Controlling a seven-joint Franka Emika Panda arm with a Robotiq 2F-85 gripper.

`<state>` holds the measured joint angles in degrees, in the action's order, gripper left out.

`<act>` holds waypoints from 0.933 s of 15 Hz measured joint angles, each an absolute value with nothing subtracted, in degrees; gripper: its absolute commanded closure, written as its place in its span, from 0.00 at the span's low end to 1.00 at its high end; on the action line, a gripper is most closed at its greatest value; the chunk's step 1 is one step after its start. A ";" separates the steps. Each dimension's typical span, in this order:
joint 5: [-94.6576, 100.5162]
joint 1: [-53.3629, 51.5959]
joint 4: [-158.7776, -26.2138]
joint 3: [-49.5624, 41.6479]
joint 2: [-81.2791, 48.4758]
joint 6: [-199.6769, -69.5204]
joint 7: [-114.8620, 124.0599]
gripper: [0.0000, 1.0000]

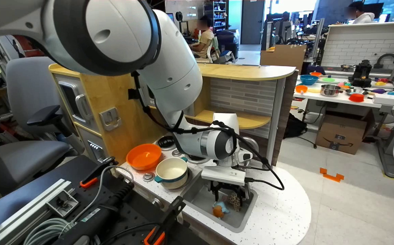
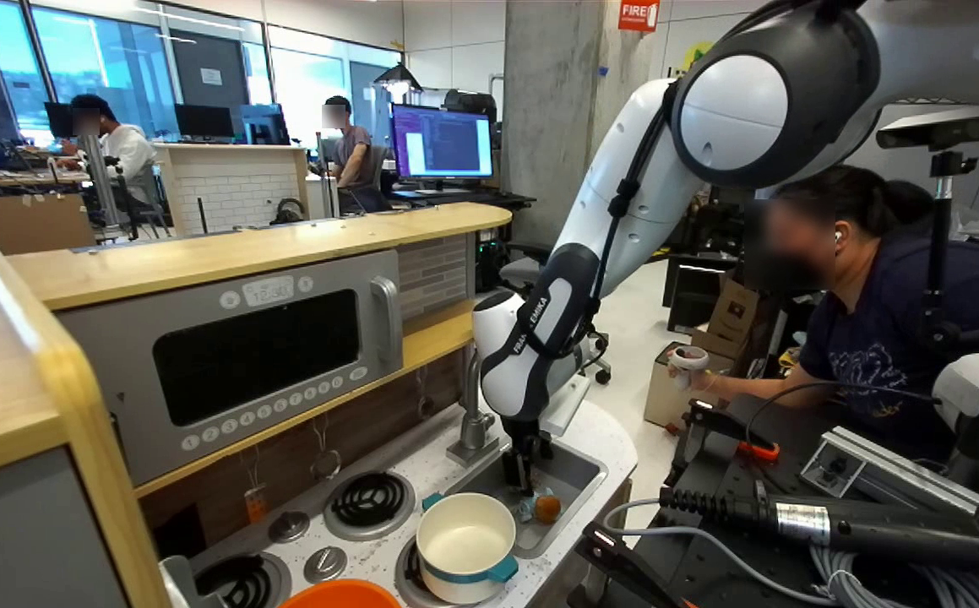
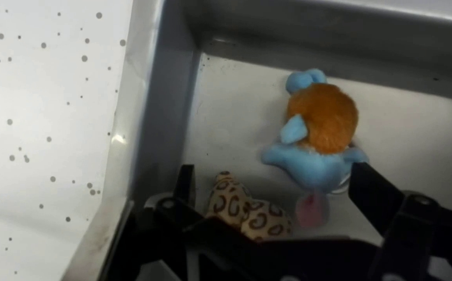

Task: Take the blue and brown plush toy out of the white pot and place it in the sink, pick up the tiger toy from the sink and put it in the white pot, pick up the blue and brown toy and place it inside the orange bowl

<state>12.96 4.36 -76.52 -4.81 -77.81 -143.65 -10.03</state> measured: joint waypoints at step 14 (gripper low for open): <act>13.11 4.03 -72.74 -4.83 -81.71 -153.80 -10.13 0.00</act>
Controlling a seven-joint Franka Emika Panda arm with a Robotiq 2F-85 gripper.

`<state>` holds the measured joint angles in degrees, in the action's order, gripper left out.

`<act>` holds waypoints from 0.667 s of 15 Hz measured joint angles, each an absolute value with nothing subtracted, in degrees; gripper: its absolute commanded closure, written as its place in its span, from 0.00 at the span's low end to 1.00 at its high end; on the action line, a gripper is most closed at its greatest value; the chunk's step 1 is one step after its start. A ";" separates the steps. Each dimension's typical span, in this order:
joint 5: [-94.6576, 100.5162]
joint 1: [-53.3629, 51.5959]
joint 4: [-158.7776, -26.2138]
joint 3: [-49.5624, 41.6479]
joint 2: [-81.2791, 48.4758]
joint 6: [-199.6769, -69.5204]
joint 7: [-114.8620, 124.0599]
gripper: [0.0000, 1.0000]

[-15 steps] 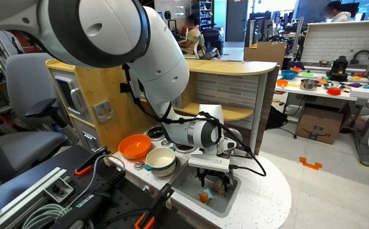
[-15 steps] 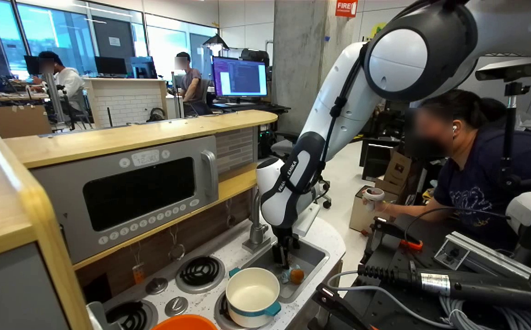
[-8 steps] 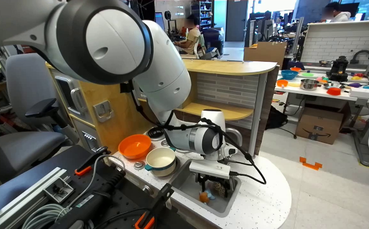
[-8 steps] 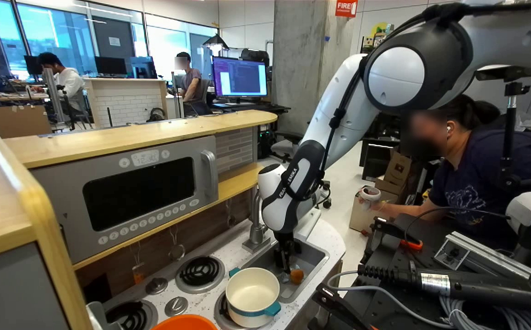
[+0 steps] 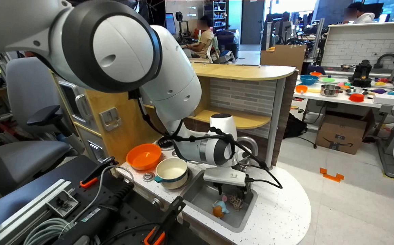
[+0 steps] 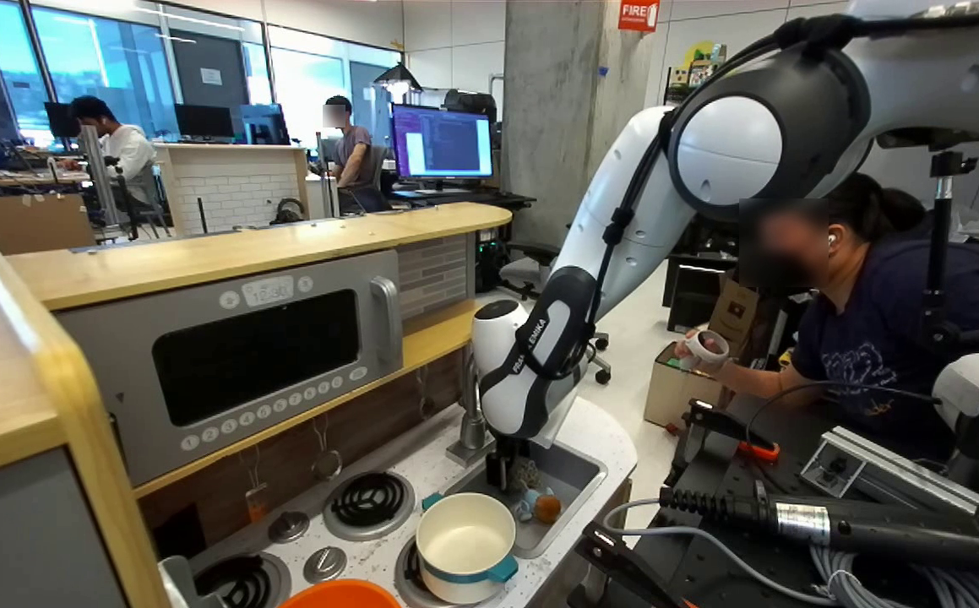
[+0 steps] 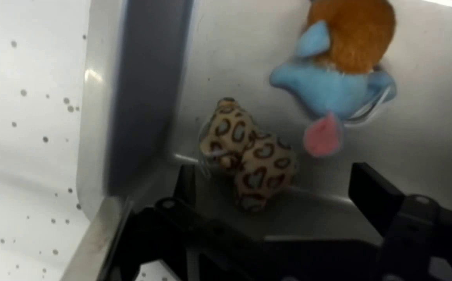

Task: Take the blue and brown plush toy out of the white pot and place it in the sink, pick up the tiger toy from the sink and put it in the white pot, pick up the blue and brown toy and place it inside the orange bowl

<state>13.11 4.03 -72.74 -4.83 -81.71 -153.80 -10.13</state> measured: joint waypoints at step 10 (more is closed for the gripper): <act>13.35 3.90 -74.08 -5.20 -81.46 -156.30 -10.13 0.64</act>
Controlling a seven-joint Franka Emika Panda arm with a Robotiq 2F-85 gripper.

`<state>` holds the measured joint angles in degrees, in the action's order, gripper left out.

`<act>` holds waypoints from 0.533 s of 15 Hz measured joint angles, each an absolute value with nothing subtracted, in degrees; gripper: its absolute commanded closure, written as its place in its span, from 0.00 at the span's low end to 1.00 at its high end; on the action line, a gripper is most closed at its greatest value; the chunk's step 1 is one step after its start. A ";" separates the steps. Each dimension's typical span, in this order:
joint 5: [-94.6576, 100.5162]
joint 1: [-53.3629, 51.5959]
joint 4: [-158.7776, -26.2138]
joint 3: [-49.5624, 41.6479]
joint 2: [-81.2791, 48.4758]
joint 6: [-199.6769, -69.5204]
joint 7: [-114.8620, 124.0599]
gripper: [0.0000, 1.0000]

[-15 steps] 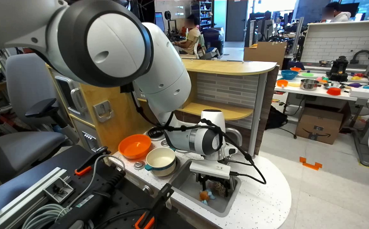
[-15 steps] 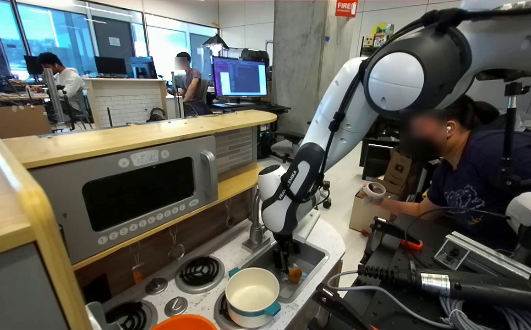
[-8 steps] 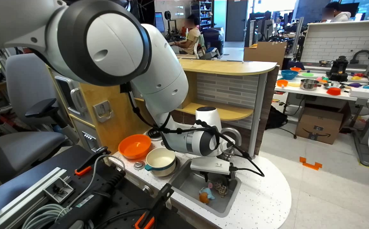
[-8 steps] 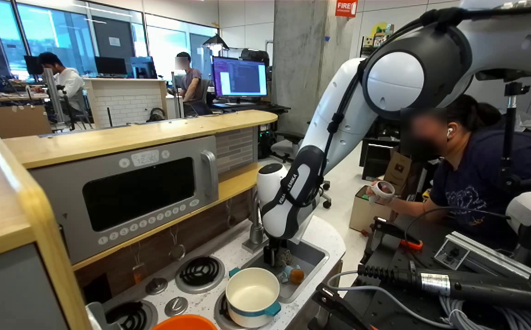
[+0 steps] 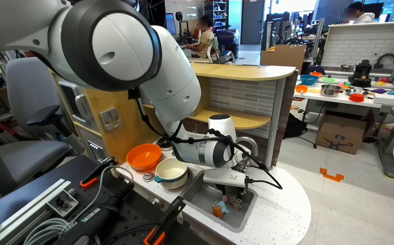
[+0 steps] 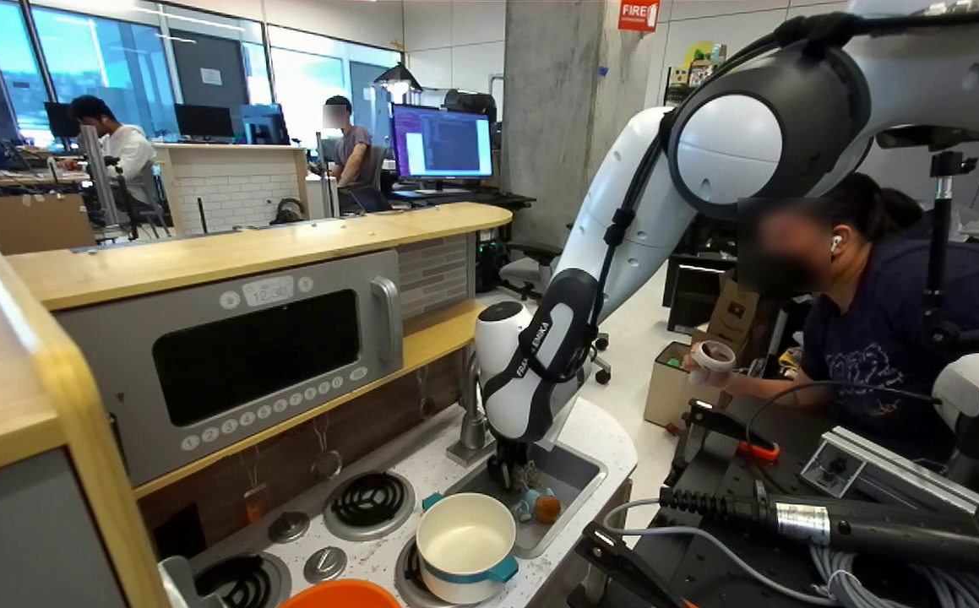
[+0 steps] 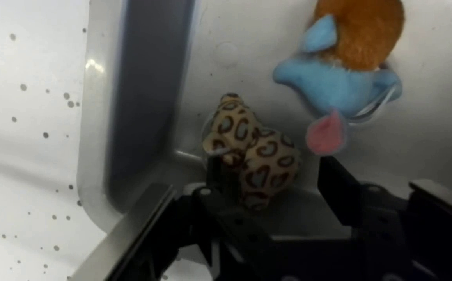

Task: Take the blue and brown plush toy out of the white pot and place it in the sink, pick up the tiger toy from the sink and put it in the white pot, pick up the blue and brown toy and place it inside the orange bowl

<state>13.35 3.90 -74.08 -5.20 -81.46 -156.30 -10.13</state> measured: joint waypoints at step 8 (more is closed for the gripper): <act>13.35 4.03 -80.59 -4.37 -79.54 -156.40 -12.49 0.97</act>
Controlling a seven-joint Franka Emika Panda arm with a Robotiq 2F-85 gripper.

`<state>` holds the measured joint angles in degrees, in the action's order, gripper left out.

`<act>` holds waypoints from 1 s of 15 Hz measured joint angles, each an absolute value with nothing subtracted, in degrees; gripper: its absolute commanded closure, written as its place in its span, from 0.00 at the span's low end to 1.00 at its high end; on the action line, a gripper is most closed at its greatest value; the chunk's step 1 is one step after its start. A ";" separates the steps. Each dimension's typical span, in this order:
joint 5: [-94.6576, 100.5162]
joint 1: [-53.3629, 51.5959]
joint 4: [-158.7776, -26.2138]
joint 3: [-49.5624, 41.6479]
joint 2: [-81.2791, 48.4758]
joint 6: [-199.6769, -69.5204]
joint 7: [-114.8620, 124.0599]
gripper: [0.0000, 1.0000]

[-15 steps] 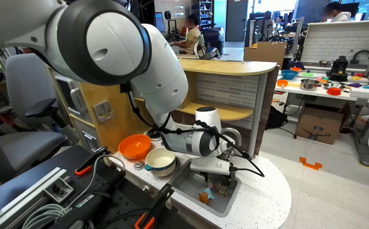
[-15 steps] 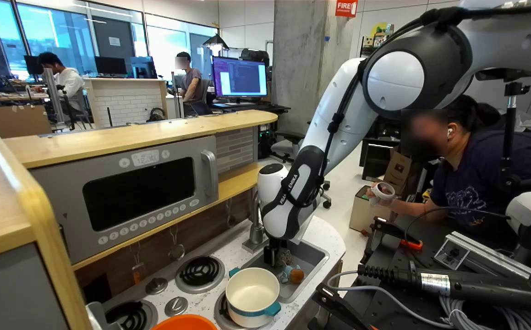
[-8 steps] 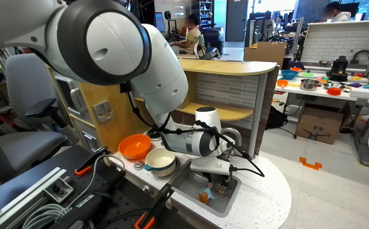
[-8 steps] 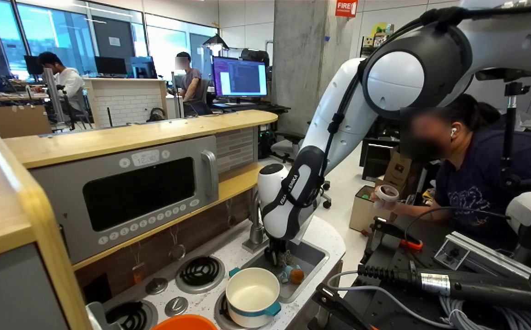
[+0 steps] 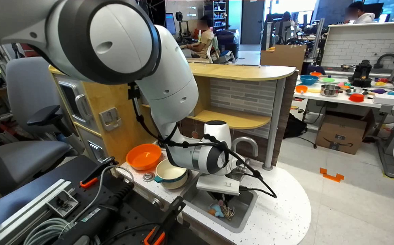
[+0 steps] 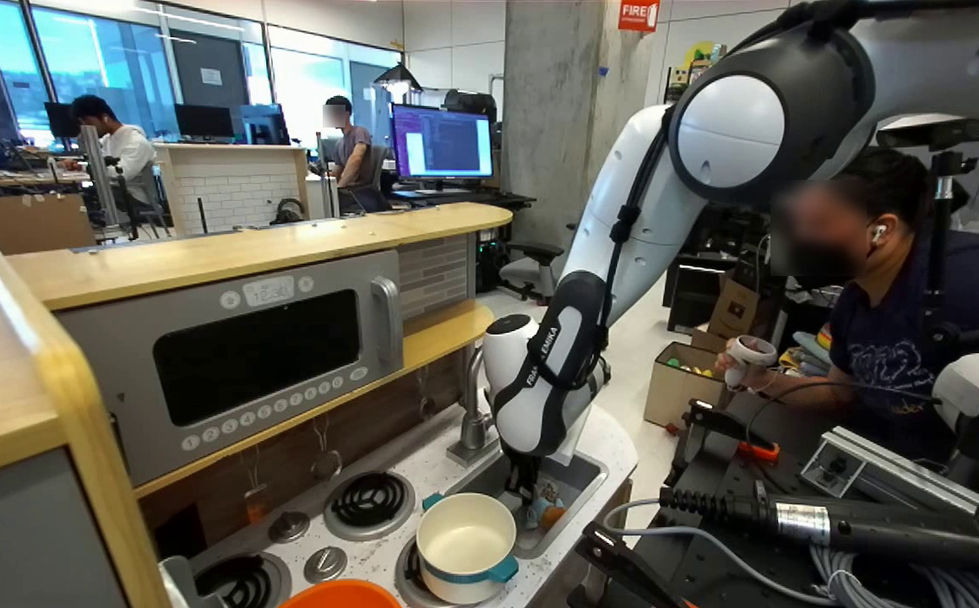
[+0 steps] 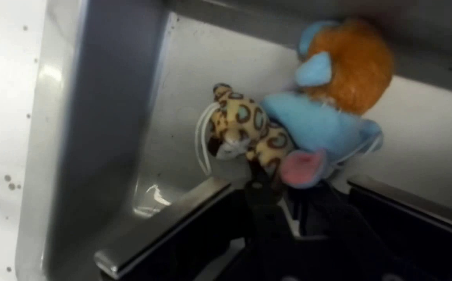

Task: Take the blue and brown plush toy out of the white pot and place it in the sink, pick up the tiger toy from the sink and put it in the white pot, pick up the blue and brown toy and place it inside the orange bowl

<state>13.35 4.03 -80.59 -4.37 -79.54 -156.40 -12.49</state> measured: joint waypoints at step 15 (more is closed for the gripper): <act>15.22 4.31 -117.30 -5.12 -54.33 -178.26 -14.52 0.97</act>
<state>15.22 4.31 -117.30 -5.12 -54.33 -178.26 -14.52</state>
